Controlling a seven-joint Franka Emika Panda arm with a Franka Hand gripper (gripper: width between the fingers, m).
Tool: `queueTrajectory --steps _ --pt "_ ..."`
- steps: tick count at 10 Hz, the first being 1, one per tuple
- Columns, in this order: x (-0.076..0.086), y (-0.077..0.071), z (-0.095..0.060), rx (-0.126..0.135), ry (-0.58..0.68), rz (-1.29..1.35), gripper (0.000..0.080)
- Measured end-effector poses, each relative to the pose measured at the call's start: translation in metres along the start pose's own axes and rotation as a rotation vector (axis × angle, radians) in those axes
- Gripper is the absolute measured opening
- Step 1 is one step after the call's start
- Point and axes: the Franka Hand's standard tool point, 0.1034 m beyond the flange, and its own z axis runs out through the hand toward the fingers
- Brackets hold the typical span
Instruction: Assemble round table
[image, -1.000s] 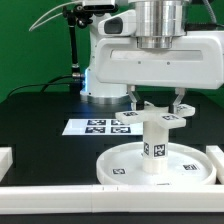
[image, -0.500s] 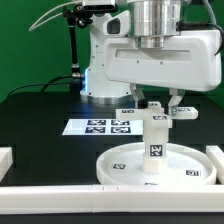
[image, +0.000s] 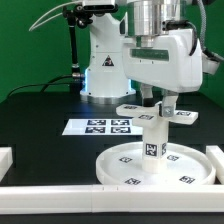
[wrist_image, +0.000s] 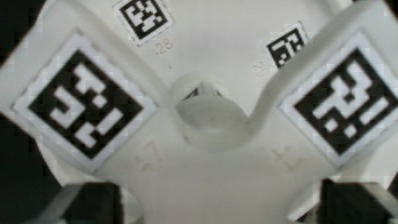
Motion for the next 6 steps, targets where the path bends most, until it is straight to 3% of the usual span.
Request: queueTrajectory --steps 1,3,6 --pt "-0.001 0.0 -0.003 -0.022 -0.011 -0.031 0.0628" --pt "-0.001 -0.005 -0.019 -0.008 -0.023 -0.057 0.0644" --pt "-0.002 -0.003 -0.014 -0.013 -0.026 -0.057 0.0649"
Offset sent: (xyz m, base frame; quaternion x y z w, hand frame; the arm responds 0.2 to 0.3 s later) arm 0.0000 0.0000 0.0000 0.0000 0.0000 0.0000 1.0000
